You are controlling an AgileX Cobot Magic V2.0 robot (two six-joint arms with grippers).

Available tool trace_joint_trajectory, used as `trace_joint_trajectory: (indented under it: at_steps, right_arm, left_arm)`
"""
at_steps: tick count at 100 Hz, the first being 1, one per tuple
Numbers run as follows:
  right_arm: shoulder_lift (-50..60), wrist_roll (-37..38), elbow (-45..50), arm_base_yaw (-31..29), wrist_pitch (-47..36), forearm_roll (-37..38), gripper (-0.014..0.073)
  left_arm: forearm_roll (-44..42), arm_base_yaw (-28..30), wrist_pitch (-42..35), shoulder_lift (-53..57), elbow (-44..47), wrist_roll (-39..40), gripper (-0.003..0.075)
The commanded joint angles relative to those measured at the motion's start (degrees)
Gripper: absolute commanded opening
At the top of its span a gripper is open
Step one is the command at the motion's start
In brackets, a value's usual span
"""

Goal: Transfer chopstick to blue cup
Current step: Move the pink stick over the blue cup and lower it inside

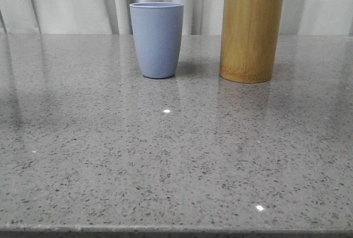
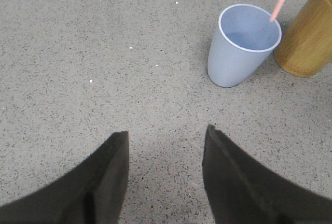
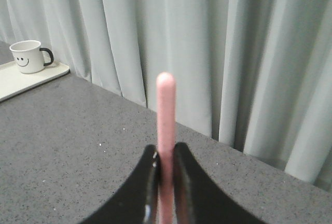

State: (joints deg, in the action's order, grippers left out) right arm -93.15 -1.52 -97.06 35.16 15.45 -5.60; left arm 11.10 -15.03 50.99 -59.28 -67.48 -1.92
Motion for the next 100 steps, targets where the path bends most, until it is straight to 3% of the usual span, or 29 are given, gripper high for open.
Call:
trace_joint_trajectory:
  at_steps: [1,67,100]
  right_arm:
    - [0.94,-0.52,-1.85,0.01,-5.75,-0.26,-0.0066]
    - [-6.24,-0.52,-1.74,-0.69,-2.28,0.08,-0.0062]
    - [-6.12,-0.57,-1.74,-0.86,-0.80,0.67,0.0260]
  left_arm:
    - [0.74,0.23,-3.53,0.97,-1.42,0.36,0.0323]
    - [0.74,0.23,-3.64,0.97,-1.42,0.36,0.0323]
    - [0.74,0.23,-3.64,0.97,-1.42,0.36,0.0323]
